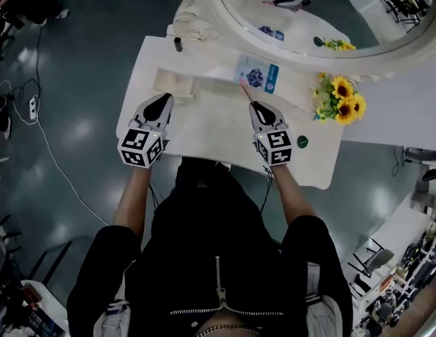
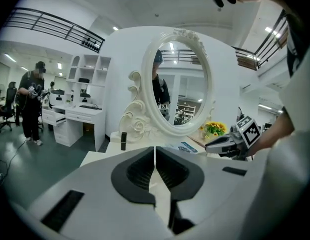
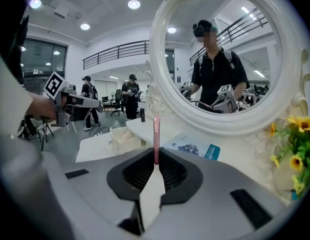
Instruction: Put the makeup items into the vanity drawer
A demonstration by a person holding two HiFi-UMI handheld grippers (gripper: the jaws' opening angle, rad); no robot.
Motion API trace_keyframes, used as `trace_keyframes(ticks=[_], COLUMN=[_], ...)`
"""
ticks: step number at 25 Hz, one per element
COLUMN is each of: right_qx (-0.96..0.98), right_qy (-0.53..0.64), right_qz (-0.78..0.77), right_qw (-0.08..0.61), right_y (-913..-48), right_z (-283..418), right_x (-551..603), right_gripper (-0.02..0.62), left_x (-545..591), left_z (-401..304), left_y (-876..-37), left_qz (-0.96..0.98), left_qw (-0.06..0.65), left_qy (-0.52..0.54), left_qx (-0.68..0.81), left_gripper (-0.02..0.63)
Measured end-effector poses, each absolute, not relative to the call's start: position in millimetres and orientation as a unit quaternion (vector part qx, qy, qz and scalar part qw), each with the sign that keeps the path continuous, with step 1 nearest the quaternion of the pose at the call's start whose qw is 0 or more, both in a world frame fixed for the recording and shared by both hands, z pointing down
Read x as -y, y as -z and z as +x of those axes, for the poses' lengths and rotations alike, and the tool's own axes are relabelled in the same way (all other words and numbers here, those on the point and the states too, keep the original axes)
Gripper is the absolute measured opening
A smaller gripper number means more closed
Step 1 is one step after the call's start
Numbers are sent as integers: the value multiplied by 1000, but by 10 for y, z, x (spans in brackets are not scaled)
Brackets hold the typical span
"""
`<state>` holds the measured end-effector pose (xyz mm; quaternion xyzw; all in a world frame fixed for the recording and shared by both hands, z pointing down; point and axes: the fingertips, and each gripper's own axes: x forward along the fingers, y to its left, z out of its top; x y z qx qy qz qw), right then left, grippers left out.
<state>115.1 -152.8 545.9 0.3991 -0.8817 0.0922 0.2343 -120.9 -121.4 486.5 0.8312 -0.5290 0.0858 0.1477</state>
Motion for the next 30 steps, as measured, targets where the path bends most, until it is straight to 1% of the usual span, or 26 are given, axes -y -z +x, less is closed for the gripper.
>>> trace_keyframes(ticks=[8, 16, 21, 30], right_qx=[910, 931, 930, 909], right_qy=[-88, -74, -80, -98], right_qz=[328, 244, 212, 172], right_qw=[238, 261, 289, 366], right_y=[-5552, -5711, -5933, -6304], right_z=[380, -452, -856, -1278], right_x=[1609, 1634, 1658, 1702], right_gripper=[35, 36, 37, 37], left_x=[1030, 954, 878, 662], left_z=[-1715, -1991, -2160, -2437], left_y=[-5019, -5126, -5173, -5311], left_qz=[794, 766, 749, 721], left_qw=[171, 191, 201, 223], left_qy=[-78, -73, -70, -70], left_qx=[578, 609, 628, 652], left_gripper=[26, 26, 26, 26])
